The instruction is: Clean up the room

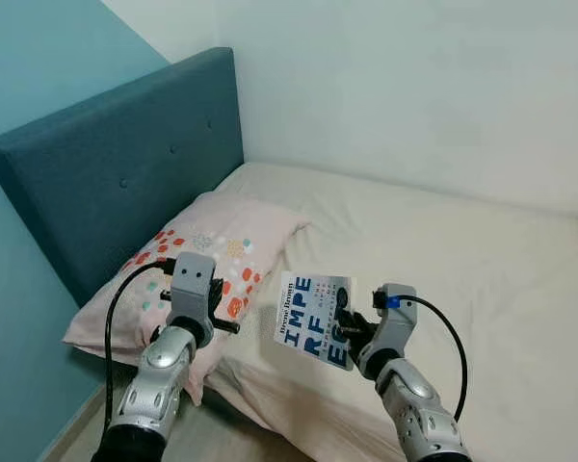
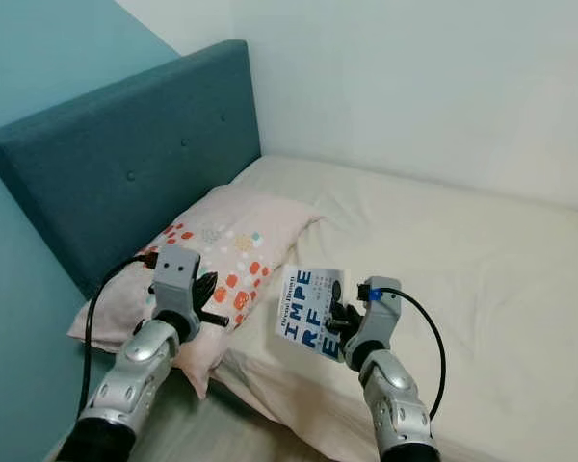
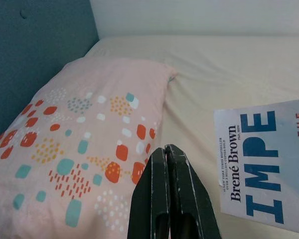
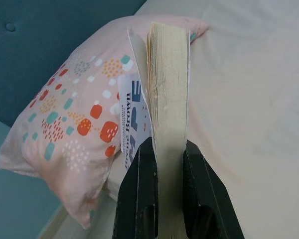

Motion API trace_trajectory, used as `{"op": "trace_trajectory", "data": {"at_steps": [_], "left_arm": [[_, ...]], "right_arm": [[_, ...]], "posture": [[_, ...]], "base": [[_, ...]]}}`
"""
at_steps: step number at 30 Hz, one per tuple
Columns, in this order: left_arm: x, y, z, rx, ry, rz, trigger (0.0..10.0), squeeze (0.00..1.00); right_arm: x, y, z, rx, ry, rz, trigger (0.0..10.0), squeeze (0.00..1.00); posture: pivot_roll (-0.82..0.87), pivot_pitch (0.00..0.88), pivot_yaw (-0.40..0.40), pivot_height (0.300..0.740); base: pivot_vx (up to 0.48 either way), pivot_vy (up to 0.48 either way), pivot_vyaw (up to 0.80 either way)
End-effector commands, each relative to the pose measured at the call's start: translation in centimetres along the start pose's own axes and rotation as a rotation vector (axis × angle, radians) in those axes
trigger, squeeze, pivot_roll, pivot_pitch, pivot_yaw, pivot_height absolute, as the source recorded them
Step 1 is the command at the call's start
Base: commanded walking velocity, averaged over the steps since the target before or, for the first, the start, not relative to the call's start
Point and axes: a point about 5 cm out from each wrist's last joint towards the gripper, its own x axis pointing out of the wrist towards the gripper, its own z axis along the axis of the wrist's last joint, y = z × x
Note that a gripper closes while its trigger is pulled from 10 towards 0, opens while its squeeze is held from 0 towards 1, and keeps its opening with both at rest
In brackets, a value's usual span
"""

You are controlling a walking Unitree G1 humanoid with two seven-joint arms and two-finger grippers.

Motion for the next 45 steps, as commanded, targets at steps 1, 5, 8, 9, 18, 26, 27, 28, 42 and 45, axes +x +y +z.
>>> {"op": "trace_trajectory", "data": {"at_steps": [1, 5, 8, 9, 18, 26, 27, 28, 42, 45], "left_arm": [[-0.2, 0.0, -0.3, -0.020, 0.012, 0.004, 10.0, 0.00], [-0.2, 0.1, -0.3, -0.024, 0.010, 0.004, 10.0, 0.00], [-0.3, 0.1, -0.3, -0.027, 0.009, 0.004, 10.0, 0.00], [-0.3, 0.1, -0.3, -0.027, 0.009, 0.004, 10.0, 0.00], [-0.3, 0.2, -0.3, -0.028, 0.007, 0.006, 10.0, 0.00], [-0.3, 0.2, -0.3, -0.021, 0.009, 0.012, 10.0, 0.00], [-0.3, 0.2, -0.3, -0.019, 0.008, 0.010, 10.0, 0.00], [-0.3, 0.2, -0.3, -0.019, 0.008, 0.010, 10.0, 0.00], [-0.4, 0.1, -0.3, 0.021, 0.013, -0.018, 10.0, 0.00], [-0.3, 0.4, -0.2, 0.034, 0.015, -0.022, 10.0, 0.00]], "right_arm": [[0.3, 0.4, 0.5, -0.011, -0.026, 0.018, 10.0, 0.00], [0.4, 0.6, 0.5, -0.011, -0.024, 0.024, 10.0, 0.00], [0.4, 0.6, 0.4, -0.011, -0.022, 0.029, 10.0, 0.00], [0.4, 0.6, 0.4, -0.011, -0.022, 0.029, 10.0, 0.00], [0.4, 0.6, 0.3, -0.014, -0.015, 0.031, 10.0, 0.00], [0.5, 0.7, 0.3, -0.010, -0.014, 0.033, 10.0, 0.00], [0.5, 0.7, 0.3, -0.010, -0.013, 0.033, 10.0, 0.00], [0.5, 0.7, 0.3, -0.010, -0.013, 0.033, 10.0, 0.00], [0.9, 1.1, -0.1, -0.028, 0.051, 0.068, 10.0, 0.00], [1.3, 0.9, -0.9, -0.096, 0.147, 0.085, 10.0, 0.00]], "posture": [[-0.03, 0.000, -0.006, 0.740], [-0.03, 0.000, -0.010, 0.740], [-0.03, 0.000, -0.013, 0.740], [-0.03, 0.000, -0.013, 0.740], [-0.03, 0.000, -0.012, 0.740], [-0.03, 0.000, -0.010, 0.740], [-0.03, 0.000, -0.010, 0.740], [-0.03, 0.000, -0.010, 0.740], [-0.03, 0.000, -0.006, 0.740], [-0.03, 0.002, -0.002, 0.740]], "base": [[0.345, 0.000, 0.00], [0.347, 0.000, 0.00], [0.351, 0.000, 0.00], [0.352, 0.000, 0.00], [0.346, 0.000, 0.00], [0.041, 0.000, 0.00], [0.000, 0.000, 0.00], [0.000, 0.000, 0.00], [0.000, 0.000, 0.00], [0.000, 0.000, 0.00]]}}
